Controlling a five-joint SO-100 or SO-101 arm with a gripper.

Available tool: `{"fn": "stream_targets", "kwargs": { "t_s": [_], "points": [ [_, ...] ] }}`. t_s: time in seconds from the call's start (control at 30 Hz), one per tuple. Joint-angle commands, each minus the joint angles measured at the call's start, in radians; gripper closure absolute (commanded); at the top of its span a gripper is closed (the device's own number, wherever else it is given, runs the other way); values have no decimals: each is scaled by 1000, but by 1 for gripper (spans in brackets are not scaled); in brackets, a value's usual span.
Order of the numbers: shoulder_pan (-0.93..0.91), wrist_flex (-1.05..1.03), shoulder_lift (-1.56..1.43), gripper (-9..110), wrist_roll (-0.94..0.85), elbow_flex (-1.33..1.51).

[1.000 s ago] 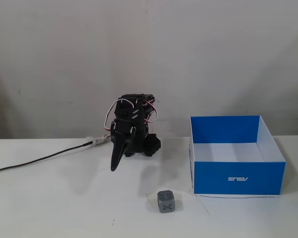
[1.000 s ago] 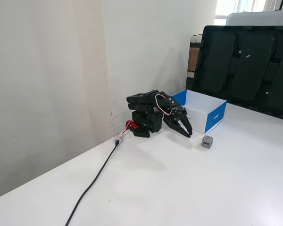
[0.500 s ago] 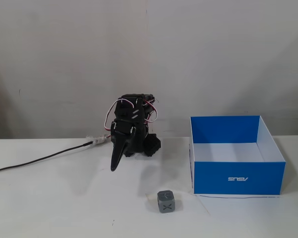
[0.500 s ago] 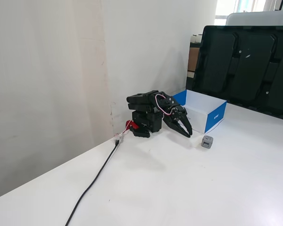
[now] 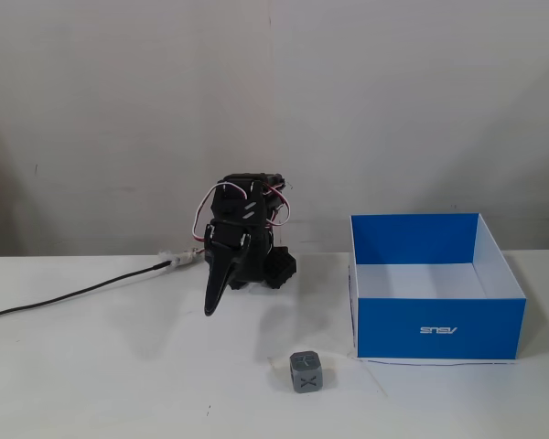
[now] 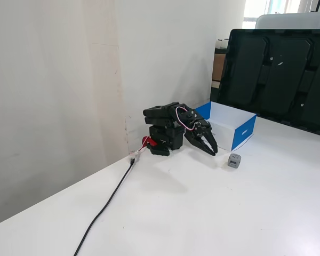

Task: Pick the gray block and keep it in the box.

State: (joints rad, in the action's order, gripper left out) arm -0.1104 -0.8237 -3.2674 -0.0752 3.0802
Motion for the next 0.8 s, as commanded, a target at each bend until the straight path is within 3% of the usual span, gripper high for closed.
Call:
{"fn": "stream_targets", "kwargs": {
  "t_s": [0.0, 0.5, 0.7, 0.77],
  "points": [
    [-8, 25, -163, 101, 2, 58],
    [123, -18, -163, 101, -12, 38],
    [175, -163, -133, 101, 2, -166],
    [187, -163, 66, 101, 5, -285]
  ]
}}
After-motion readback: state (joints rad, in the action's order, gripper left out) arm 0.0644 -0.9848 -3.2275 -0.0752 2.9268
